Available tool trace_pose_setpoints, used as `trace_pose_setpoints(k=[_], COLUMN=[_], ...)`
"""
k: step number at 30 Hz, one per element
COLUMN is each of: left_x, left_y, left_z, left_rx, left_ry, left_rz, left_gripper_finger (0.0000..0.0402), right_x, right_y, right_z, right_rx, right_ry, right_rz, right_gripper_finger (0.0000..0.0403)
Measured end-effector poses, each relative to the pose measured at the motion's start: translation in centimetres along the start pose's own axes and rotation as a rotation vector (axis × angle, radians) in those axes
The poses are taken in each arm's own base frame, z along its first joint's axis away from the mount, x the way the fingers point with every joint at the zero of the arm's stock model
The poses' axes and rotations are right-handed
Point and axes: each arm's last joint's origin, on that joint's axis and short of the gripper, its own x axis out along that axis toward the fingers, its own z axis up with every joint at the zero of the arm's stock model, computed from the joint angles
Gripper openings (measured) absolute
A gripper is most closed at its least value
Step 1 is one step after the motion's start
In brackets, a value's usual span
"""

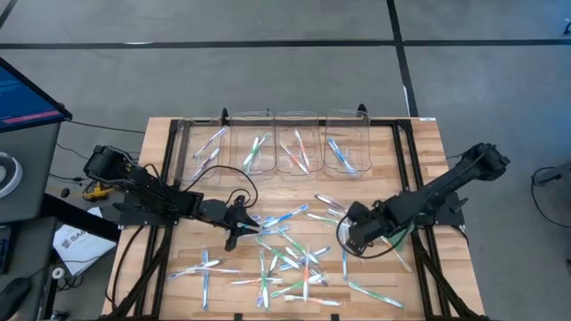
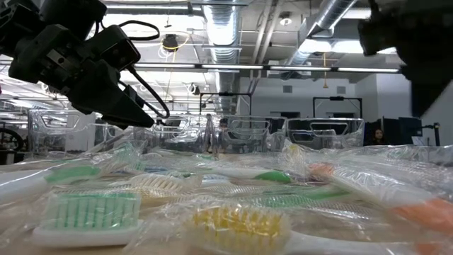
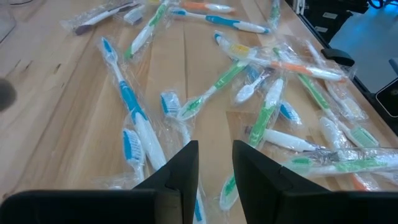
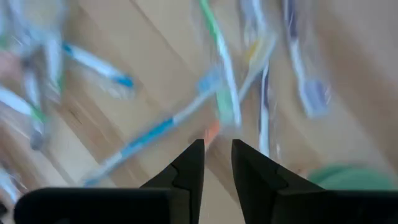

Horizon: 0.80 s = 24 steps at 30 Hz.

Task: Pick & Place Toothbrushes
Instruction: Put the orange toothbrush into the middle right transparent bin

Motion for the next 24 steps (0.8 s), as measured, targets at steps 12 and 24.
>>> trace_pose_setpoints(k=[12,24], left_x=[-0.1,-0.2], left_y=[0.0,0.2], left_z=[-0.1,-0.5], left_rx=[-0.001,-0.003], left_ry=[-0.002,0.009], left_rz=[-0.001,0.002], left_gripper_finger=[0.0092,0.0092], right_x=[4.2,8.9], right_y=[0.9,1.4], right_z=[0.9,0.5], right_rx=[0.102,0.002], right_ry=[0.234,0.407], right_rz=[-0.036,-0.114], right_gripper_finger=[0.0168,0.0228])
